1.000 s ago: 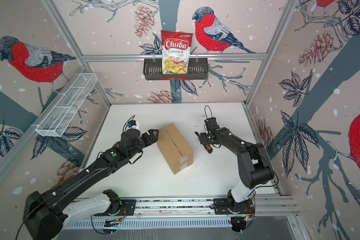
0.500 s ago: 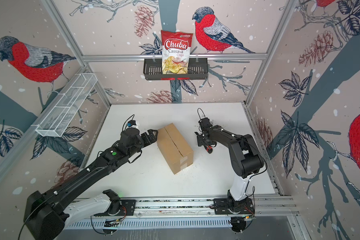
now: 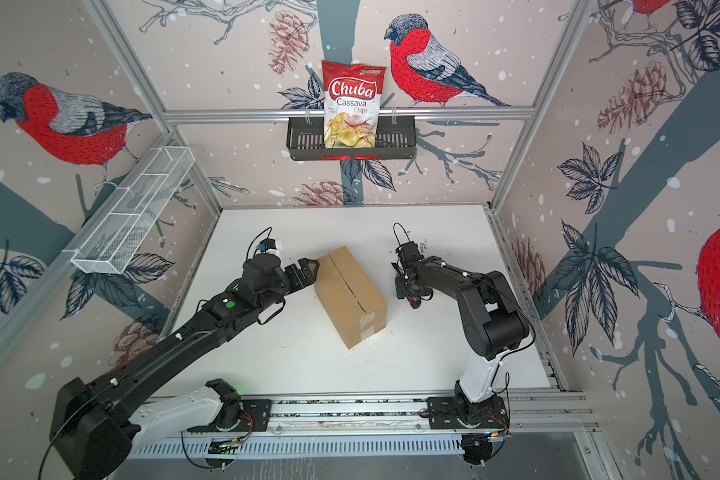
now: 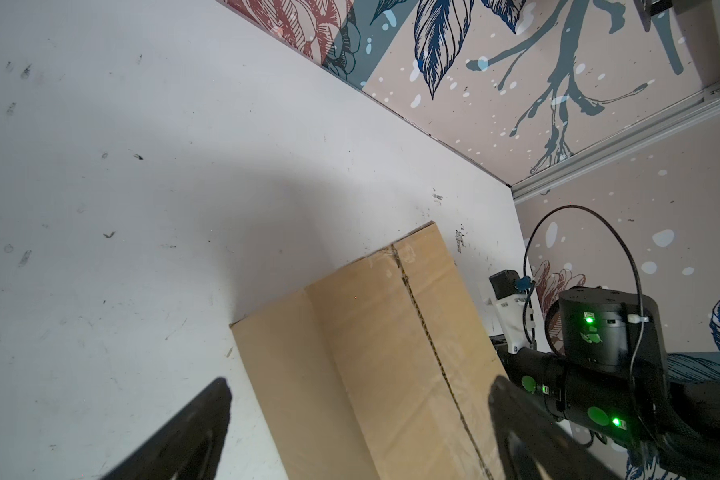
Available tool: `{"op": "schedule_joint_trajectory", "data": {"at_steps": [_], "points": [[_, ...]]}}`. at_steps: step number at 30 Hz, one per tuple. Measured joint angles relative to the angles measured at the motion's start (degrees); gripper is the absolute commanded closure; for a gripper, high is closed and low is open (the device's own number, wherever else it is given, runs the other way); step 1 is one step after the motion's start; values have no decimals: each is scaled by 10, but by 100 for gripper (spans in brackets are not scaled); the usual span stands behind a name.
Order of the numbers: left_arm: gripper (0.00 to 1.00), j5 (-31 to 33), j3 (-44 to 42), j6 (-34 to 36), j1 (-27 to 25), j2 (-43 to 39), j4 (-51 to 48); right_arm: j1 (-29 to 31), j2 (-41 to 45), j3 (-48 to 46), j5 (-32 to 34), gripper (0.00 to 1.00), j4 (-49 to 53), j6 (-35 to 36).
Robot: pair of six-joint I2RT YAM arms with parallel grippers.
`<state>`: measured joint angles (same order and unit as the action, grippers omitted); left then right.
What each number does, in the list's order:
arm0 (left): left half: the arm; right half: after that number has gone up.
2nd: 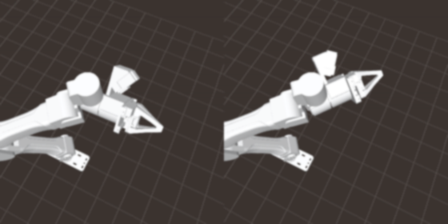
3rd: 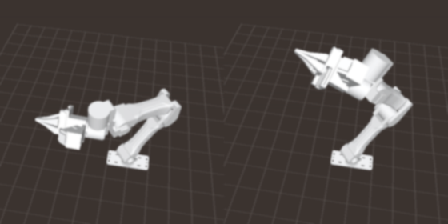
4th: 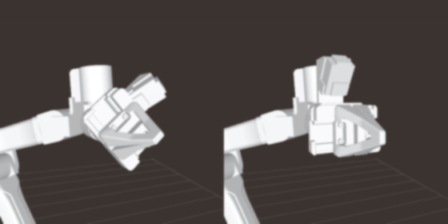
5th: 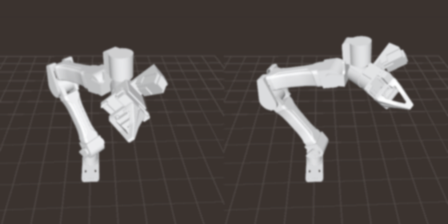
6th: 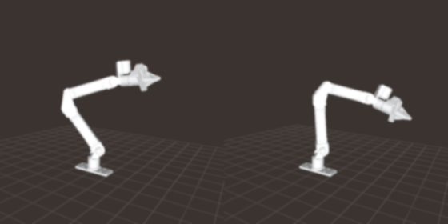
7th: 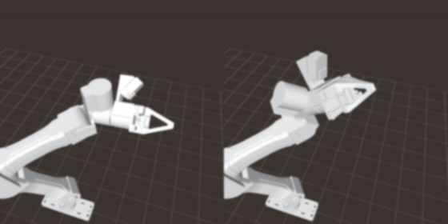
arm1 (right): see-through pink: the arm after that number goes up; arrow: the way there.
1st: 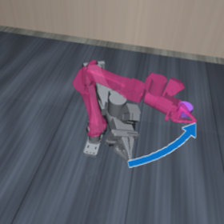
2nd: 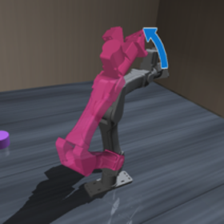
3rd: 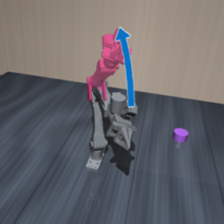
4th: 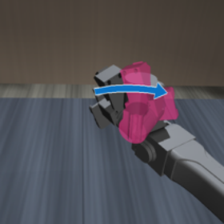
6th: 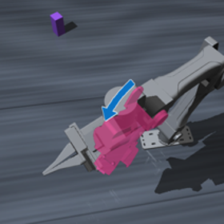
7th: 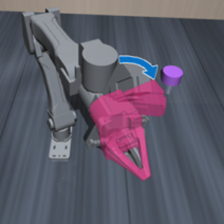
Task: Unpack the express box
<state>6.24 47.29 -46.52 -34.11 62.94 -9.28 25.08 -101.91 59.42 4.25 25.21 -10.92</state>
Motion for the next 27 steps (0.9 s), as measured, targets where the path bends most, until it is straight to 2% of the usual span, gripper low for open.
{"op": "schedule_joint_trajectory", "data": {"at_steps": [3, 14, 27], "points": [[4, -1, 5, 0, 0, 3, 0, 1, 2, -3, -3, 58, -5, -2], [4, -17, 19, 10, 0, 22, 0, 2, 2, 2, -3, 75, 6, -10], [4, -67, 87, 34, 0, 85, 1, -13, 67, 33, -1, 82, 56, -9]]}}
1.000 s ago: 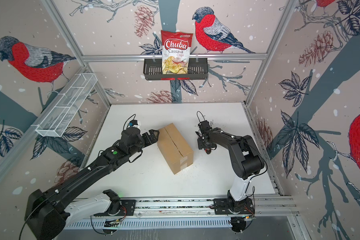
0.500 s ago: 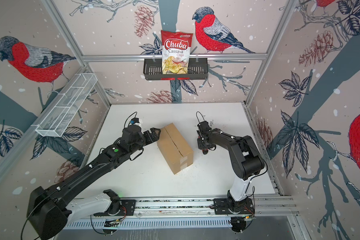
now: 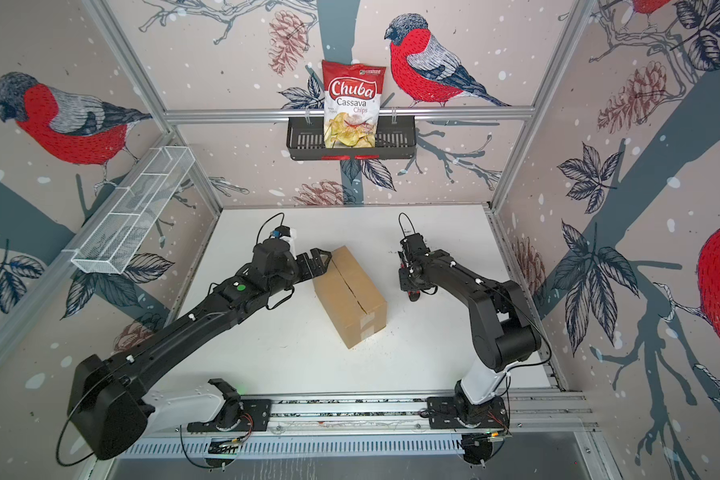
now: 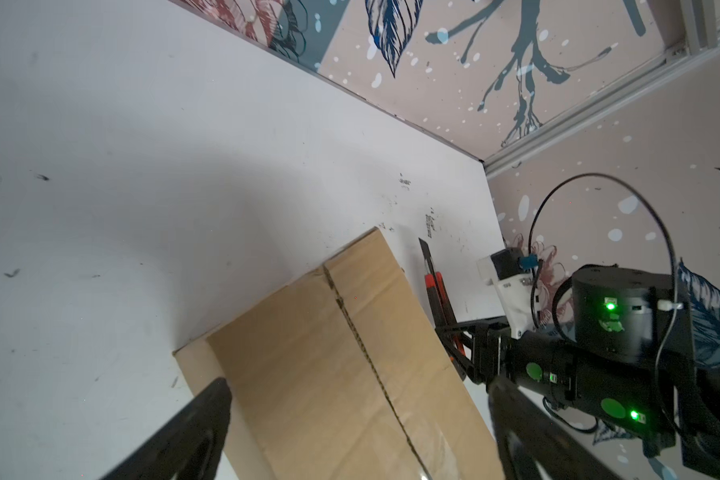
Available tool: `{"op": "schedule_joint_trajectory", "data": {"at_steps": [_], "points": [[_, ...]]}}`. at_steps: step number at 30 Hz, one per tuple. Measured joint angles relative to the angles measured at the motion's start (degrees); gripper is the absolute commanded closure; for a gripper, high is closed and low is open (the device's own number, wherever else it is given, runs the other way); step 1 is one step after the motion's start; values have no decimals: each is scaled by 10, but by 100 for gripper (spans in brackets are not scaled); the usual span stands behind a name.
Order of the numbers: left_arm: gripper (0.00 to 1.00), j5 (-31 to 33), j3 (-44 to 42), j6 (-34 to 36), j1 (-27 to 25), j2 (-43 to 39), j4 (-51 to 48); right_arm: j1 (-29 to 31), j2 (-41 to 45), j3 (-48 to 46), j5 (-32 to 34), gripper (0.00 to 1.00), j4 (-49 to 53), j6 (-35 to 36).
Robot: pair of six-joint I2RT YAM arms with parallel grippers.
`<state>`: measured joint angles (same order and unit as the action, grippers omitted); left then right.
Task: Unpack the express box
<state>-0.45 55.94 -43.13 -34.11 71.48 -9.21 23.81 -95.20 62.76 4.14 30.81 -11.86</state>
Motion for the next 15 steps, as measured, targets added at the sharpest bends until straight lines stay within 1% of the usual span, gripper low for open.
{"op": "schedule_joint_trajectory", "data": {"at_steps": [7, 15], "points": [[5, -40, 50, 11, -6, 48, 8, -2, 61, 21, -1, 83, 34, 0], [5, -73, 138, 28, -40, 141, 21, -2, 126, 66, -21, 84, 66, 3]]}}
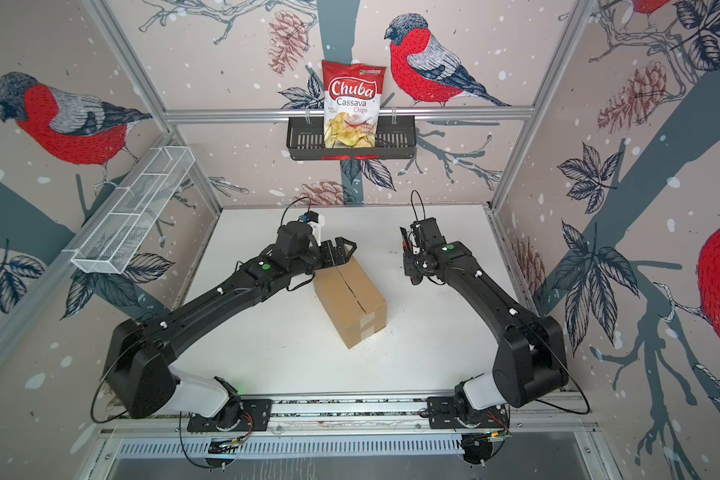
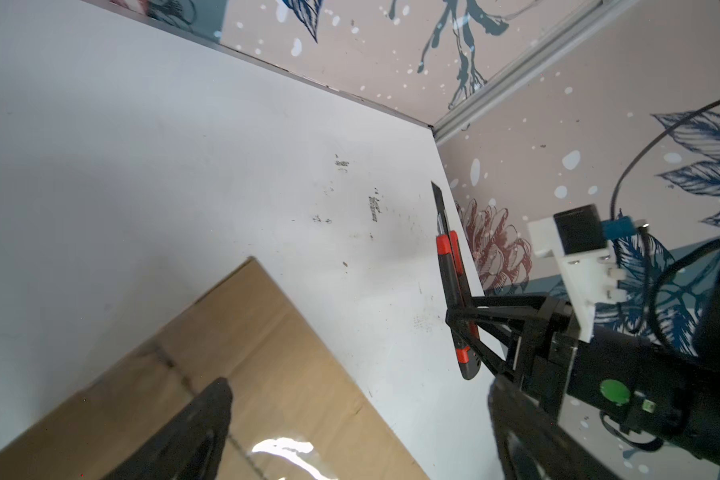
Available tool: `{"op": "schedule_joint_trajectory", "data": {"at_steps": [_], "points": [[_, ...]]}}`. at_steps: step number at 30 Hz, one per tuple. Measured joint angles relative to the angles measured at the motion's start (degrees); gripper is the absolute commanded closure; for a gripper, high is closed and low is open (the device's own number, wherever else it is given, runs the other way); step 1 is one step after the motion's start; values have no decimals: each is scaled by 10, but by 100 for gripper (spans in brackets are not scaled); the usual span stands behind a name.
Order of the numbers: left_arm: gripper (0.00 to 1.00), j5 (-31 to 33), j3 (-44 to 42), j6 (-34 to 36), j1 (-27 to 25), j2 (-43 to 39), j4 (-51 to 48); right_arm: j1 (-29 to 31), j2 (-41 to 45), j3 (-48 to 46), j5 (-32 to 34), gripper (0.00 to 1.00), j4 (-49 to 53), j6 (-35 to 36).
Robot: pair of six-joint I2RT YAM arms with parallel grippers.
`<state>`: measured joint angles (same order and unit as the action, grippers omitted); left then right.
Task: Unpack the express box
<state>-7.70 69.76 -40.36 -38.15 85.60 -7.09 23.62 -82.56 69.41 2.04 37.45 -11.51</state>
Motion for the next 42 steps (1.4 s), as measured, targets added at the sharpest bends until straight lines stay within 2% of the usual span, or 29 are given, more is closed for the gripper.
{"op": "schedule_joint_trajectory", "data": {"at_steps": [10, 17, 24, 33, 42], "points": [[10, -58, 101, 3, -41, 129, 52, 10, 49, 13, -62, 84, 5, 11], [13, -73, 119, -4, -50, 168, 86, 17, 65, 6, -90, 84, 3, 13], [21, -77, 137, -21, -54, 192, 113, 24, 68, 3, -98, 85, -1, 18], [39, -87, 164, -44, -63, 229, 128, 38, 67, 3, -99, 85, -6, 23], [63, -88, 166, -59, -64, 240, 149, 41, 64, 3, -99, 85, -10, 23]]}}
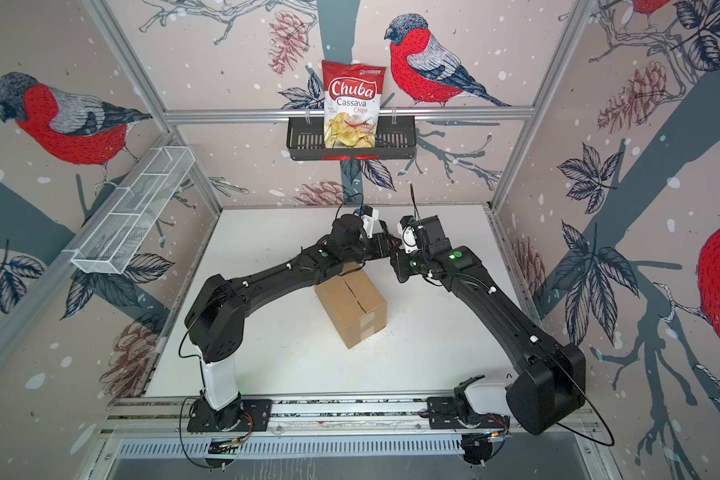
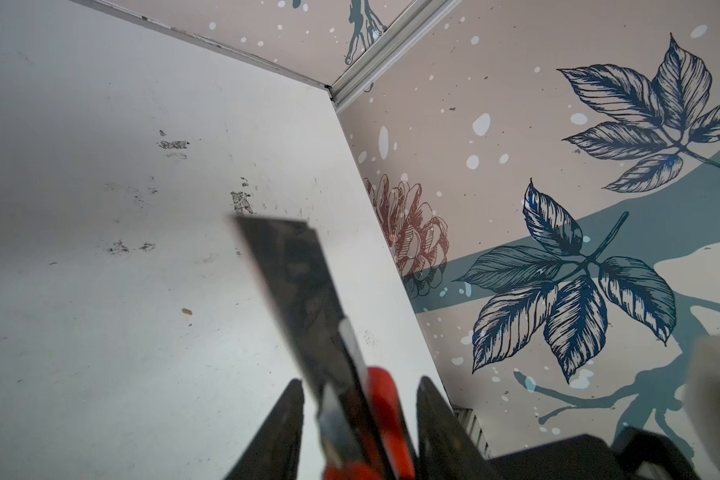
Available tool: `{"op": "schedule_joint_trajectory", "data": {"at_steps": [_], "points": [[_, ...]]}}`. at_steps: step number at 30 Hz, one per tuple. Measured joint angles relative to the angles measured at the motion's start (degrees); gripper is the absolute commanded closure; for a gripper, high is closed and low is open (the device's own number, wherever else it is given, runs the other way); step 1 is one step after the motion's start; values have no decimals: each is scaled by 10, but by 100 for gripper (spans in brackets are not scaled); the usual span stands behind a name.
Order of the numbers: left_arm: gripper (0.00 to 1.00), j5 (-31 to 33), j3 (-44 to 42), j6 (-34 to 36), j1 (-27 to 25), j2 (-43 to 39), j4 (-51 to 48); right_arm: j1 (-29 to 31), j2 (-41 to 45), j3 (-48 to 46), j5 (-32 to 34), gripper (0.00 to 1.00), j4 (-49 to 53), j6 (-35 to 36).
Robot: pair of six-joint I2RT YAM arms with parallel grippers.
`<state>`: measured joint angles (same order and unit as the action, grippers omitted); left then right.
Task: Unpack the express box
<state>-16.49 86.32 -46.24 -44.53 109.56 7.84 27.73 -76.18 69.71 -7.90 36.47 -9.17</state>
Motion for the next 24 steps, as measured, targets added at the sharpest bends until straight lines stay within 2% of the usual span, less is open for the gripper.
{"op": "schedule_joint_trajectory", "data": {"at_steps": [11, 18, 21, 24], "points": [[88, -19, -1, -24, -2, 5, 40, 0, -2, -2, 0, 85, 0, -2], [97, -21, -18, -37, -2, 5, 67, 0, -1, -5, 2, 81, 0, -2], [99, -24, -28, -44, -2, 3, 82, 0, 4, -12, 2, 76, -4, -2], [100, -27, -38, -51, -2, 2, 98, 0, 13, -24, 1, 63, -14, -3]]}}
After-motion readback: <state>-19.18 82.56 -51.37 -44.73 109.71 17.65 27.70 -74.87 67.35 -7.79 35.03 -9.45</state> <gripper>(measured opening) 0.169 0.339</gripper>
